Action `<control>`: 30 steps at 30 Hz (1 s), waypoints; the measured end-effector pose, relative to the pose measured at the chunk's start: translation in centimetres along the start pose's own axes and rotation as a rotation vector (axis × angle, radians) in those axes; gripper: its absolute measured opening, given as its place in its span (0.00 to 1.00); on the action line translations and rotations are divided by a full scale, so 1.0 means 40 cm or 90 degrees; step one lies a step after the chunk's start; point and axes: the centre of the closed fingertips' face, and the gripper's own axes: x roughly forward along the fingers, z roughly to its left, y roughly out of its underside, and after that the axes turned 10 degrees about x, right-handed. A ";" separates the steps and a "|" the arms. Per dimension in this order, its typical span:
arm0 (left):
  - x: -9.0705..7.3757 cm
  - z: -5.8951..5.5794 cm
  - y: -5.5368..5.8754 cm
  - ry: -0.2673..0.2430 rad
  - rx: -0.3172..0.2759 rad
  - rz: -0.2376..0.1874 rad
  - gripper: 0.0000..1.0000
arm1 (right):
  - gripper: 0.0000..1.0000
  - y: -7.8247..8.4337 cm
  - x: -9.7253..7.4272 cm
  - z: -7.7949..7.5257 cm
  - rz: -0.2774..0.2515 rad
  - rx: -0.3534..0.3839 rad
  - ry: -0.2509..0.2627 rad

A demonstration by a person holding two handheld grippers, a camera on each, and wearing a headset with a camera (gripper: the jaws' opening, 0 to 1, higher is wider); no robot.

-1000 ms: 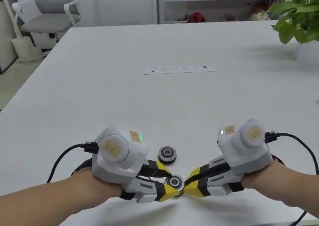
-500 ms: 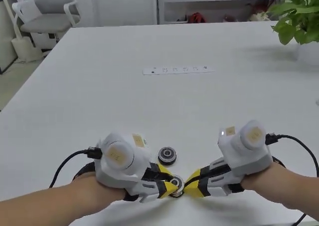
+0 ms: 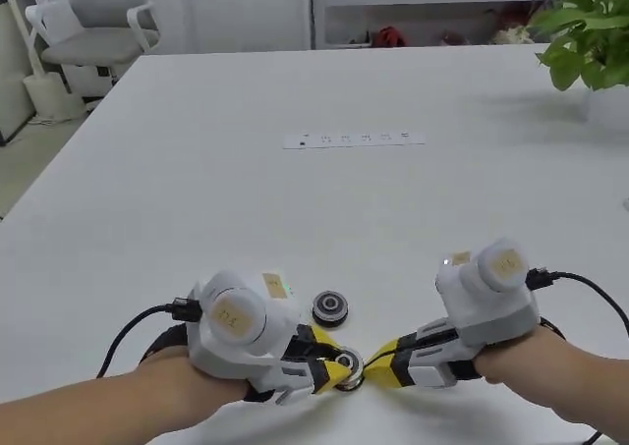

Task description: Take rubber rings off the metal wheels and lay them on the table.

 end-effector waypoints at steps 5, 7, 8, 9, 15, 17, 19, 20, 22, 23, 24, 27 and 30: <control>-0.001 0.000 0.001 -0.002 0.003 0.001 0.13 | 0.00 -0.008 -0.010 0.001 -0.023 0.059 -0.010; -0.001 0.000 0.001 -0.002 0.004 0.001 0.13 | 0.00 -0.009 -0.013 0.001 -0.027 0.062 -0.011; -0.001 0.000 0.001 -0.002 0.003 0.001 0.13 | 0.00 -0.009 -0.012 0.002 -0.029 0.063 -0.011; -0.001 0.000 0.001 -0.002 0.003 0.001 0.13 | 0.00 -0.010 -0.012 0.002 -0.031 0.065 -0.012; -0.002 -0.002 0.002 -0.001 0.006 0.002 0.13 | 0.00 -0.014 -0.017 0.002 -0.048 0.095 -0.017; -0.002 -0.003 0.003 -0.001 0.008 0.003 0.13 | 0.00 -0.014 -0.016 0.002 -0.053 0.103 -0.018; -0.003 -0.004 0.003 -0.001 0.009 0.003 0.13 | 0.00 -0.014 -0.016 0.003 -0.056 0.111 -0.020; -0.003 -0.005 0.003 -0.001 0.009 0.004 0.13 | 0.00 -0.015 -0.017 0.003 -0.059 0.116 -0.020; -0.004 -0.005 0.004 -0.001 0.010 0.005 0.13 | 0.00 -0.021 -0.019 0.003 -0.069 0.127 -0.022; -0.003 -0.006 0.004 -0.001 0.010 0.005 0.13 | 0.00 -0.028 -0.021 0.005 -0.080 0.137 -0.027; -0.004 -0.006 0.004 -0.001 0.010 0.005 0.13 | 0.00 -0.033 -0.022 0.006 -0.085 0.145 -0.032; -0.003 -0.006 0.004 -0.003 0.011 0.007 0.13 | 0.00 -0.032 -0.018 0.008 -0.080 0.139 -0.028; -0.003 -0.005 0.004 -0.005 0.012 0.009 0.13 | 0.00 -0.033 -0.019 0.008 -0.082 0.141 -0.030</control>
